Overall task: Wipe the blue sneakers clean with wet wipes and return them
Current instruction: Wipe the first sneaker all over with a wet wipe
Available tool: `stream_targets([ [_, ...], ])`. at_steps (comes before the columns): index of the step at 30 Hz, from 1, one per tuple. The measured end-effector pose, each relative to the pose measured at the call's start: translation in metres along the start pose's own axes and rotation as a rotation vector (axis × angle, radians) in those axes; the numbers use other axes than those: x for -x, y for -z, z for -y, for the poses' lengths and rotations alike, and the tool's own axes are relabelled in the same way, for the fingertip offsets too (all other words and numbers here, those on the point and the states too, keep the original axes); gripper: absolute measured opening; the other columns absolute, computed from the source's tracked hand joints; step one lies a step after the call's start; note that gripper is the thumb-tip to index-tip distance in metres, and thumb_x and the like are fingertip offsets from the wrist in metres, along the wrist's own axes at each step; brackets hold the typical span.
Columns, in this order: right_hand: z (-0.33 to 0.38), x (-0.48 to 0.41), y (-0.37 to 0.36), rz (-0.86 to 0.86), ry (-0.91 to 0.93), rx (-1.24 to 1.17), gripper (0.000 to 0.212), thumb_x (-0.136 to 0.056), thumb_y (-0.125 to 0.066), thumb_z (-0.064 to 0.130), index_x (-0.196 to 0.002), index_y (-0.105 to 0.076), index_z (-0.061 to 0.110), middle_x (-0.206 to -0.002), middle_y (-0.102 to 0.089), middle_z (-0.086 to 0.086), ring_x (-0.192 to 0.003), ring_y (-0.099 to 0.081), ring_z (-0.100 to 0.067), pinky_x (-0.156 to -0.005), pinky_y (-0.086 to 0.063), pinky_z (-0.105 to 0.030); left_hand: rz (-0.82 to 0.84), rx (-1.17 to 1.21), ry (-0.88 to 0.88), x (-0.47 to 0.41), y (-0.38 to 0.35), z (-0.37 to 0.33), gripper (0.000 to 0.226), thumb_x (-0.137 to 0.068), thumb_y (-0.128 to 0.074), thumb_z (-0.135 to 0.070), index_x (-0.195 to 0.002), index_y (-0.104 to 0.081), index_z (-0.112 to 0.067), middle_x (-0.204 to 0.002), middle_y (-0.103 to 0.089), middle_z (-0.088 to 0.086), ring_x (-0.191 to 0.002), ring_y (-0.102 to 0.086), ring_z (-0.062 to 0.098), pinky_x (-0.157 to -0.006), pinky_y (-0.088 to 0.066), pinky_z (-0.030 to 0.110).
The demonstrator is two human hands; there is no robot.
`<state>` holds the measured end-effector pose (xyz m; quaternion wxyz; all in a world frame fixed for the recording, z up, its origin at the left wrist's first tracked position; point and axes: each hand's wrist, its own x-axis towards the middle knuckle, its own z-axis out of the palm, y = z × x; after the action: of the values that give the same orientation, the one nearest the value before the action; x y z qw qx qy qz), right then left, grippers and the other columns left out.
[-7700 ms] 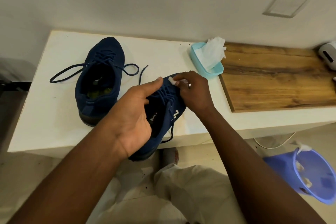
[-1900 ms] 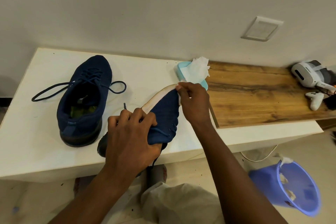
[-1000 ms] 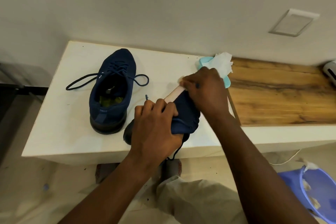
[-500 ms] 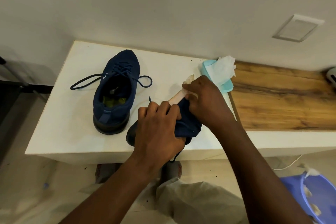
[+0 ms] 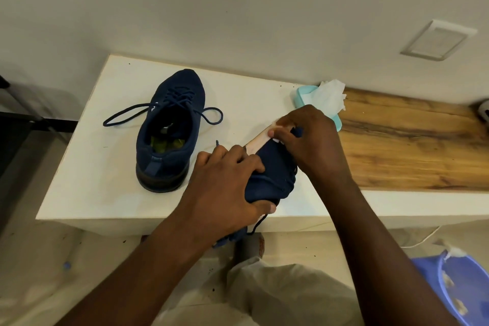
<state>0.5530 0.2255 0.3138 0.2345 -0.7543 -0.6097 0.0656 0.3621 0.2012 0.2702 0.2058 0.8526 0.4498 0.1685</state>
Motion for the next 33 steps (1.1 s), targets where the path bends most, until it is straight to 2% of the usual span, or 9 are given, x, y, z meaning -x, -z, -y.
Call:
stream_targets([
  [4,0.014,0.01,-0.014,0.11,0.277,0.176,0.014,-0.09,-0.066,0.02,-0.093,-0.076,0.012,-0.098,-0.067,-0.006,-0.091,-0.061,-0.026,-0.076,-0.049,-0.038,0.009,-0.065,0.079,0.001,0.009,0.007,0.065,-0.067,-0.057,-0.084,-0.118,-0.05,-0.045,-0.106,-0.049,-0.017,-0.103,-0.049,0.01,-0.092,-0.03,0.035],
  [6,0.028,0.02,-0.025,0.258,0.429,0.28,0.016,-0.087,-0.064,0.014,-0.097,-0.075,0.014,-0.103,-0.062,-0.008,-0.095,-0.055,-0.03,-0.071,-0.041,-0.036,0.009,-0.08,0.095,0.001,0.01,0.004,0.063,-0.068,-0.056,-0.084,-0.115,-0.048,-0.043,-0.099,-0.046,-0.018,-0.1,-0.05,0.01,-0.089,-0.03,0.034],
  [9,0.027,0.007,-0.022,0.297,0.372,0.332,0.022,-0.091,-0.058,0.013,-0.106,-0.074,0.013,-0.107,-0.059,-0.011,-0.099,-0.056,-0.031,-0.077,-0.047,-0.04,0.01,-0.072,0.09,0.002,0.009,0.001,0.058,-0.07,-0.056,-0.081,-0.112,-0.048,-0.043,-0.097,-0.05,-0.018,-0.099,-0.051,0.01,-0.089,-0.03,0.034],
  [12,0.012,-0.007,-0.014,0.09,0.204,0.281,0.021,-0.096,-0.055,0.014,-0.105,-0.074,0.011,-0.102,-0.061,-0.014,-0.094,-0.059,-0.033,-0.081,-0.05,-0.044,-0.03,-0.048,0.093,0.003,0.006,0.002,0.05,-0.07,-0.058,-0.076,-0.107,-0.051,-0.043,-0.093,-0.051,-0.018,-0.094,-0.052,0.01,-0.086,-0.03,0.033],
  [18,0.046,0.015,-0.029,0.412,0.32,0.352,0.018,-0.084,-0.057,0.012,-0.069,-0.048,0.018,-0.073,-0.041,-0.002,-0.075,-0.052,-0.027,-0.062,-0.034,-0.031,-0.089,-0.054,0.098,0.002,0.001,0.004,0.039,-0.072,-0.058,-0.066,-0.1,-0.05,-0.04,-0.08,-0.045,-0.017,-0.085,-0.054,0.012,-0.08,-0.031,0.034],
  [21,0.023,-0.006,-0.021,0.23,0.18,0.397,0.02,-0.091,-0.055,0.012,-0.099,-0.072,0.018,-0.098,-0.059,-0.008,-0.093,-0.057,-0.029,-0.078,-0.049,-0.038,-0.108,-0.051,0.096,0.002,-0.001,0.004,0.033,-0.073,-0.058,-0.064,-0.092,-0.051,-0.038,-0.08,-0.049,-0.016,-0.081,-0.052,0.012,-0.079,-0.031,0.035],
  [23,0.019,-0.009,-0.017,0.157,0.155,0.474,0.026,-0.093,-0.054,0.015,-0.112,-0.071,0.021,-0.106,-0.059,-0.007,-0.1,-0.055,-0.028,-0.084,-0.049,-0.04,-0.105,-0.064,0.088,0.001,-0.004,0.004,0.033,-0.074,-0.06,-0.064,-0.091,-0.049,-0.038,-0.079,-0.045,-0.017,-0.081,-0.051,0.011,-0.079,-0.03,0.034],
  [27,0.047,0.019,-0.03,0.297,0.331,0.46,0.015,-0.091,-0.053,0.026,-0.09,-0.066,0.018,-0.088,-0.051,-0.002,-0.091,-0.055,-0.026,-0.065,-0.034,-0.032,-0.108,-0.091,0.097,0.0,-0.006,0.004,0.036,-0.072,-0.058,-0.064,-0.098,-0.05,-0.039,-0.079,-0.04,-0.018,-0.084,-0.05,0.011,-0.079,-0.028,0.033],
  [33,0.009,-0.013,-0.011,-0.009,0.12,0.539,0.027,-0.096,-0.052,0.019,-0.111,-0.073,0.026,-0.099,-0.062,-0.006,-0.096,-0.052,-0.029,-0.07,-0.036,-0.035,-0.121,-0.055,0.1,0.001,-0.006,0.003,0.03,-0.073,-0.06,-0.062,-0.089,-0.051,-0.038,-0.08,-0.051,-0.016,-0.08,-0.051,0.011,-0.079,-0.034,0.036],
])
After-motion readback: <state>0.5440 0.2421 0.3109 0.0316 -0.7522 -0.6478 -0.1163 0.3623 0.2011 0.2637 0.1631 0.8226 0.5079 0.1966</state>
